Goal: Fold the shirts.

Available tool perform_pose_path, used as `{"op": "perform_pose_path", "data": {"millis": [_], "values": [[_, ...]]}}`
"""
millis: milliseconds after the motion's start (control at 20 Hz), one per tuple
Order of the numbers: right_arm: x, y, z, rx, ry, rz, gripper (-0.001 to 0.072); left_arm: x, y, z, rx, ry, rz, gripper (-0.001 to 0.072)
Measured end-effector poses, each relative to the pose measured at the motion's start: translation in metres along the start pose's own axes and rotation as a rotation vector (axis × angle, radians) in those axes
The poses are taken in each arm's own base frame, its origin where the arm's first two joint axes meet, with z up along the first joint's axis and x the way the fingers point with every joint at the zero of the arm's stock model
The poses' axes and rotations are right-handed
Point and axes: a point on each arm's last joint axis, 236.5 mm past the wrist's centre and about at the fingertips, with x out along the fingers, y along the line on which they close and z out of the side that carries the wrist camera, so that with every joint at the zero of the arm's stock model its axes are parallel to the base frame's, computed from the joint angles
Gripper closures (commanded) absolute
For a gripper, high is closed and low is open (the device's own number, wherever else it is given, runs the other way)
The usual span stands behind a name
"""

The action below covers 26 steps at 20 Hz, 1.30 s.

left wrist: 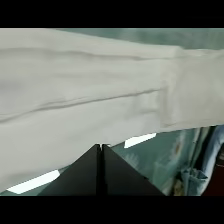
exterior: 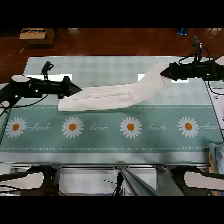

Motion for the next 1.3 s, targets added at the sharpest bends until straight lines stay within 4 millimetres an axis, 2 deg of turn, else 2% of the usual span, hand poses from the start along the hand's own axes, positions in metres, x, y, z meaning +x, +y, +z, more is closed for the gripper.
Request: {"op": "perform_pose_path", "data": {"millis": [200,450,700,1000,1100,1150,1300], "values": [[-0.028,0.038,-0.016,-0.095,0.042,-0.071,0.0688,0.042,-0.048,-0.033,0.059,0.058,-0.077,0.0687],[-0.047,0.086,-0.033,-0.153,0.046,-0.121,0.0688,0.093,-0.083,-0.091,0.124,0.146,-0.089,0.0687],[-0.053,0.119,-0.054,-0.216,0.065,-0.18,0.0688,0.136,-0.093,-0.156,0.139,0.252,-0.062,0.0687],[-0.055,0.162,-0.078,-0.259,0.075,-0.156,0.0688,0.181,-0.081,-0.22,0.056,0.344,-0.012,0.0687],[-0.055,0.17,-0.083,-0.264,0.078,-0.154,0.0688,0.191,-0.079,-0.228,0.015,0.339,-0.006,0.0688],[-0.055,0.172,-0.085,-0.265,0.08,-0.156,0.0688,0.194,-0.079,-0.226,-0.001,0.323,-0.006,0.0688],[-0.056,0.172,-0.091,-0.268,0.096,-0.166,0.0688,0.189,-0.08,-0.197,-0.031,0.254,-0.017,0.0689]]}}
